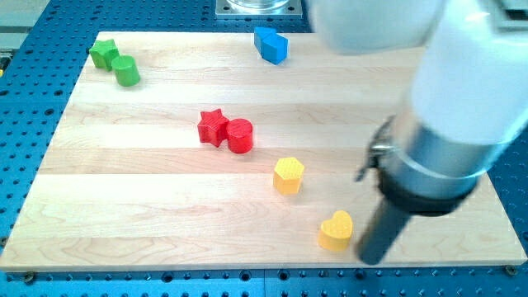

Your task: Move the hexagon slightly to the left

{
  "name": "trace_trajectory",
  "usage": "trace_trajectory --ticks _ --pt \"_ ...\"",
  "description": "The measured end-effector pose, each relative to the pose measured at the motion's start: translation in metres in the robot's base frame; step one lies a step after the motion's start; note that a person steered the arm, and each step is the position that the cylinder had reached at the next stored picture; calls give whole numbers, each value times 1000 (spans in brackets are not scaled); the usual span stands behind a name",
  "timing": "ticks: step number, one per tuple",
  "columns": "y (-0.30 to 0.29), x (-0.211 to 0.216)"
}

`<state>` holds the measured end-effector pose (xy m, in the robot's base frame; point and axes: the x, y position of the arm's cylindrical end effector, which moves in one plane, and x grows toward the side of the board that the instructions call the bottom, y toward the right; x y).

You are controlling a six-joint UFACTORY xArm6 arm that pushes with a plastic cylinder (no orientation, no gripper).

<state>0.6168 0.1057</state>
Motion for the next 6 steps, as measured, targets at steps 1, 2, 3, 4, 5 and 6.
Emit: trace_trajectory --ticks 1,2,3,4,5,6 --pt "-26 -52" --pt "-69 -84" --pt "-13 -87" --pt "-21 -127" --pt "-109 -125" --pt "-176 -130"
